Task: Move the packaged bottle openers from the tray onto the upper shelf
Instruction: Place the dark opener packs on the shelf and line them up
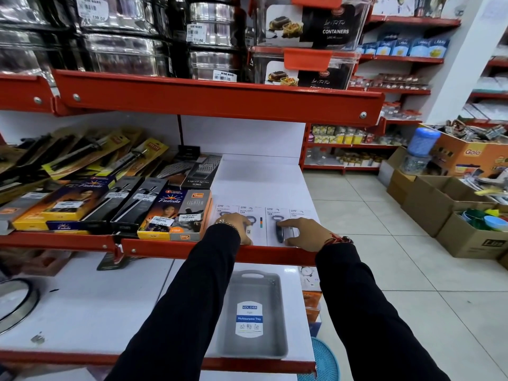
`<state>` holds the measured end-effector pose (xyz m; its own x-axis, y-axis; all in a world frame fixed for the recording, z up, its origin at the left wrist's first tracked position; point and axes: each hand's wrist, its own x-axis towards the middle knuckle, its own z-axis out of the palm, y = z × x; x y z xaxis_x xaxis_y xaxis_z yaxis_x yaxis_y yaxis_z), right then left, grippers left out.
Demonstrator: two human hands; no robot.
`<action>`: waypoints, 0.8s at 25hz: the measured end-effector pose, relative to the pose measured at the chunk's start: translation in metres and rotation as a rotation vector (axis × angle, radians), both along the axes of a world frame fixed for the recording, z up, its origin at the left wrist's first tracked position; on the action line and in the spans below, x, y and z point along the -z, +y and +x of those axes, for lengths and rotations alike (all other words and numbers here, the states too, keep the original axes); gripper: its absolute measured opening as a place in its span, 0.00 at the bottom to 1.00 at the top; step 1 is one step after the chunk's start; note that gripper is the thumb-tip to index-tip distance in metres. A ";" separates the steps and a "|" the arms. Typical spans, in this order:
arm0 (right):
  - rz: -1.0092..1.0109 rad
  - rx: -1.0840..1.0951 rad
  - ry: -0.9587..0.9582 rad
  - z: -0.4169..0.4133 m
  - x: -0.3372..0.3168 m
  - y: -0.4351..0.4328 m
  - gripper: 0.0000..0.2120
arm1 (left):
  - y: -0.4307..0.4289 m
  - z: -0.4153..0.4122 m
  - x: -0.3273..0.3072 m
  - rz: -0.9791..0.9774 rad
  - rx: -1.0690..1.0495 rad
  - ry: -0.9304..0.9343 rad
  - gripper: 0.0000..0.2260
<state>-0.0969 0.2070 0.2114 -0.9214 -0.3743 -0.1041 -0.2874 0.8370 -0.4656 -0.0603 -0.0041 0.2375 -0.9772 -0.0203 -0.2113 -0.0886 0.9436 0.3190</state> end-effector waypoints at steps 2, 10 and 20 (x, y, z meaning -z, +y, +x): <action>-0.002 -0.010 0.008 0.000 0.000 0.001 0.27 | 0.000 0.000 0.000 0.001 0.001 0.002 0.29; 0.014 -0.020 0.015 -0.001 0.003 -0.002 0.27 | 0.001 0.002 -0.004 0.037 -0.011 -0.013 0.28; 0.048 -0.018 0.052 0.001 0.003 -0.004 0.27 | 0.005 0.004 -0.004 0.041 -0.050 -0.003 0.28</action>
<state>-0.0957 0.2032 0.2083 -0.9193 -0.3864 -0.0750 -0.3251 0.8527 -0.4089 -0.0564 0.0013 0.2413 -0.9746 -0.0603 -0.2158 -0.1362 0.9242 0.3568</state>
